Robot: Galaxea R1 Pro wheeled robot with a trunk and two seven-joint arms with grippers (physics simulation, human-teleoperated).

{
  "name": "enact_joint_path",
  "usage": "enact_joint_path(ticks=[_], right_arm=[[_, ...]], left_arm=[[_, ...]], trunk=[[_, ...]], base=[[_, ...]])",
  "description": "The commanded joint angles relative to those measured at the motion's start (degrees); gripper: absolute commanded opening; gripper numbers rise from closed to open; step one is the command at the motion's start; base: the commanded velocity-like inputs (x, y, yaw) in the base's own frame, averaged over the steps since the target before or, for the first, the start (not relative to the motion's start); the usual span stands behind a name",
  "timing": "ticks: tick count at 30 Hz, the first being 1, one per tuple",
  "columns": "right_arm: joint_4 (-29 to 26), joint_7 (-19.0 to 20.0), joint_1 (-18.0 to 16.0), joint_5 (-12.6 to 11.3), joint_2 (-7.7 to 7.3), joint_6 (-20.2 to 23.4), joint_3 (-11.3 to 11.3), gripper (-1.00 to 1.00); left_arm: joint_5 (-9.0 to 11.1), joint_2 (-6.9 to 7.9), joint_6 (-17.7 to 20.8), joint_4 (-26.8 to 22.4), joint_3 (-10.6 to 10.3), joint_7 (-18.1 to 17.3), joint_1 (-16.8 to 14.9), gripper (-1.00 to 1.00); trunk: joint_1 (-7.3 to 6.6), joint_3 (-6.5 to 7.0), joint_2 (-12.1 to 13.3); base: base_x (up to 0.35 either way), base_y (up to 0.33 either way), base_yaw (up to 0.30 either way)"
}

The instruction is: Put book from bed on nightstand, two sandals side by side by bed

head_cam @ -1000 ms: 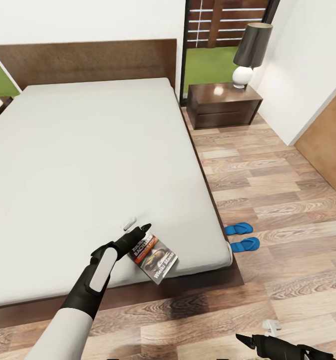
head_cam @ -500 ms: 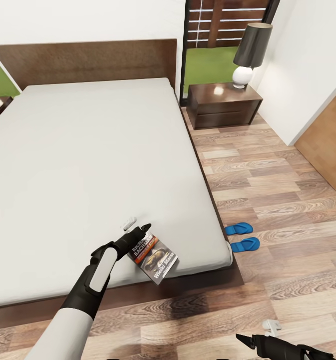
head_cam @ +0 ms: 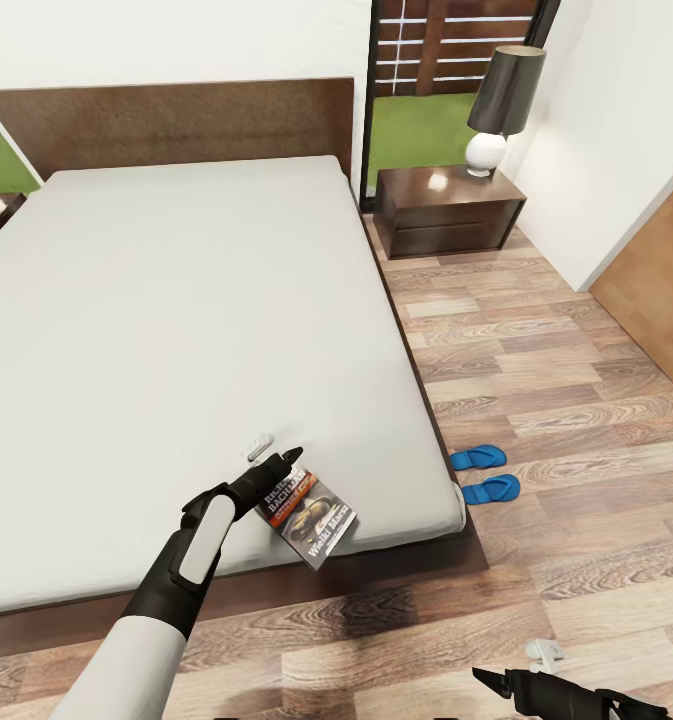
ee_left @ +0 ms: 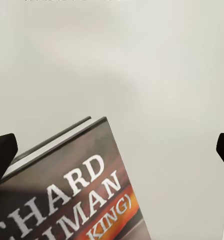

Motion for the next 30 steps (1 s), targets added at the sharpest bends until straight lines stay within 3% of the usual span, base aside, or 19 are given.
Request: enact_joint_path(ticks=[1, 14, 30], right_arm=[[-0.07, 0.34, -0.02, 0.29, 0.03, 0.54, -0.48, 1.0], [-0.07, 0.28, -0.02, 0.33, 0.03, 0.58, -0.48, 1.0], [-0.07, 0.27, -0.02, 0.33, 0.03, 0.55, -0.48, 1.0]], left_arm=[[0.47, 0.0, 0.23, -0.06, 0.01, 0.23, -0.01, 1.0], [0.47, 0.0, 0.32, -0.06, -0.01, 0.23, -0.01, 1.0], [0.47, 0.0, 0.32, -0.06, -0.03, 0.23, -0.01, 1.0]], trunk=[[0.0, -0.03, -0.02], [-0.66, 0.51, 1.19], [-4.18, 3.38, 7.6]], base=[[0.0, 0.0, 0.0], [0.0, 0.0, 0.0], [0.0, 0.0, 0.0]])
